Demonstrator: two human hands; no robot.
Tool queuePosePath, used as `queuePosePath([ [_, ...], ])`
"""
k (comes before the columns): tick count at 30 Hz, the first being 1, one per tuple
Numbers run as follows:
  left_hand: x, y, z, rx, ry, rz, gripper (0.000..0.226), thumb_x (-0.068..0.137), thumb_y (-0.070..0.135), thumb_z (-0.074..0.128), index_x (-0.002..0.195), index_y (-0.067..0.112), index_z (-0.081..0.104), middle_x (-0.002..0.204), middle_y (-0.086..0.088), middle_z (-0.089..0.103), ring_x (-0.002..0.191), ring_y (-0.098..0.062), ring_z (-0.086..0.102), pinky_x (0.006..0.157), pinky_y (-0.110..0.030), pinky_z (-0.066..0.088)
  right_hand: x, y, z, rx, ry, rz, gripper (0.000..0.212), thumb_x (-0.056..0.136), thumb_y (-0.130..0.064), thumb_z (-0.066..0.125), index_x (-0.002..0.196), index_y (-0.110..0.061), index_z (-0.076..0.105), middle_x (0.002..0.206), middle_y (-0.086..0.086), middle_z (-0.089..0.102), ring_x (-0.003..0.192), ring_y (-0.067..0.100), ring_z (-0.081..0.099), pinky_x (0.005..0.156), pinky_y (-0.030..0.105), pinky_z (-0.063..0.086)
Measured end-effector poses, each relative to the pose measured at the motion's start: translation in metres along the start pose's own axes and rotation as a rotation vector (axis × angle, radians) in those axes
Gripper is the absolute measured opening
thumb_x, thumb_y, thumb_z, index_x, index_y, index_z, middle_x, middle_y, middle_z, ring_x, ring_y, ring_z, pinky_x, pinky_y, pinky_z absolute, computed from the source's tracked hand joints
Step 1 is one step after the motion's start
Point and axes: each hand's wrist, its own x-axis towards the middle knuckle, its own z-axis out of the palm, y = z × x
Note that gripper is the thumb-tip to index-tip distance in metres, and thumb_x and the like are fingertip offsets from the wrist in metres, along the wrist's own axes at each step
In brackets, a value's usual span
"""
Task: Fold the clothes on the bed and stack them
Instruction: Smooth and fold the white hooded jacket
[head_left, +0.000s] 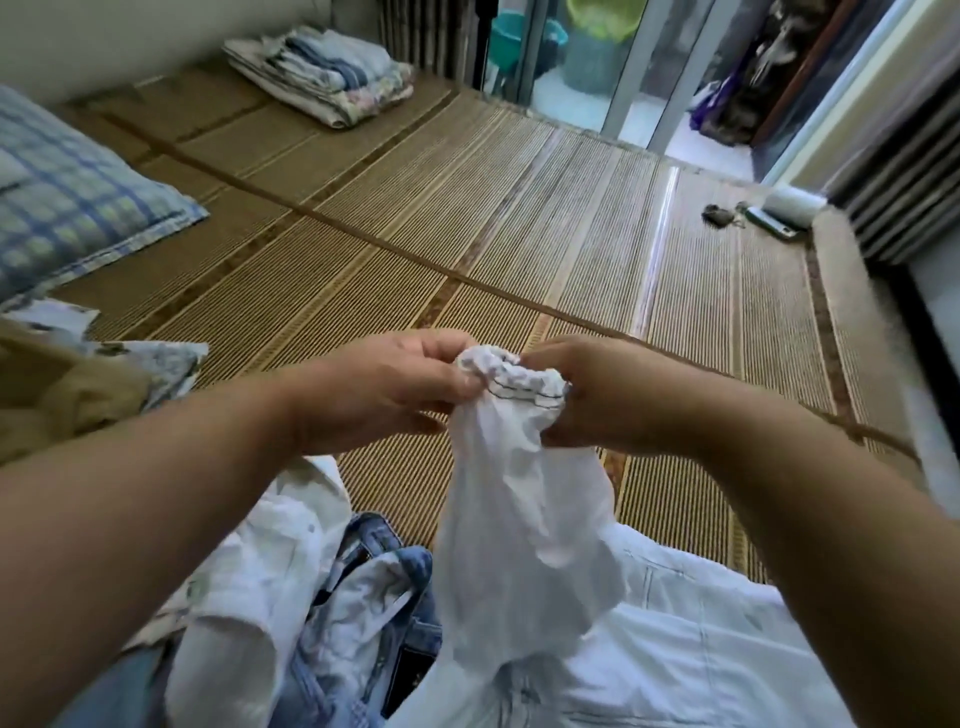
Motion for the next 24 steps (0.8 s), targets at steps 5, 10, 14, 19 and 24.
queuePosePath([
  [5, -0.055, 0.025, -0.050, 0.025, 0.094, -0.005, 0.018, 0.073, 0.014, 0.056, 0.077, 0.012, 0.074, 0.082, -0.012, 0.069, 0.077, -0.020, 0.063, 0.071, -0.029, 0.051, 0.037, -0.061, -0.030, -0.339, -0.043, -0.091, 0.047, 0.073, -0.051, 0.074, 0.110, -0.026, 0.058, 0.098, -0.004, 0.060, 0.092, 0.020, 0.056, 0.077, 0.033, 0.047],
  [10, -0.096, 0.018, -0.086, 0.621, 0.550, 0.010, 0.022, 0.070, 0.042, 0.078, 0.066, 0.023, 0.069, 0.057, 0.009, 0.063, 0.056, -0.005, 0.056, 0.054, -0.025, 0.044, 0.082, -0.114, -0.043, -0.519, 0.159, -0.369, 0.030, 0.082, -0.036, 0.069, 0.106, -0.023, 0.058, 0.079, -0.006, 0.052, 0.080, 0.019, 0.051, 0.061, 0.032, 0.041],
  [14, -0.109, -0.014, -0.096, 0.610, 0.937, -0.005, 0.022, 0.072, 0.028, 0.076, 0.073, 0.016, 0.058, 0.058, 0.007, 0.060, 0.058, -0.014, 0.052, 0.054, -0.027, 0.039, 0.122, -0.139, -0.036, -0.699, 0.447, -0.454, 0.029, 0.086, -0.030, 0.066, 0.112, -0.020, 0.056, 0.088, 0.000, 0.053, 0.083, 0.024, 0.049, 0.061, 0.036, 0.037],
  [19, -0.118, -0.029, -0.097, 0.246, 0.945, -0.019, 0.088, 0.049, 0.047, 0.089, 0.126, 0.033, 0.049, 0.105, 0.005, 0.063, 0.091, -0.010, 0.063, 0.076, -0.035, 0.052, 0.150, -0.164, -0.010, -0.503, 0.408, -0.671, 0.025, 0.086, -0.020, 0.058, 0.110, -0.021, 0.050, 0.092, 0.004, 0.057, 0.078, 0.024, 0.047, 0.061, 0.036, 0.038],
  [24, -0.118, -0.030, -0.108, 0.647, 1.012, -0.189, 0.028, 0.081, 0.049, 0.066, 0.089, 0.022, 0.067, 0.082, 0.002, 0.067, 0.081, -0.021, 0.062, 0.062, -0.030, 0.042, 0.157, -0.173, 0.019, -0.059, 0.411, -0.521, 0.048, 0.078, -0.030, 0.073, 0.120, -0.026, 0.052, 0.095, -0.009, 0.062, 0.078, 0.010, 0.053, 0.059, 0.020, 0.034],
])
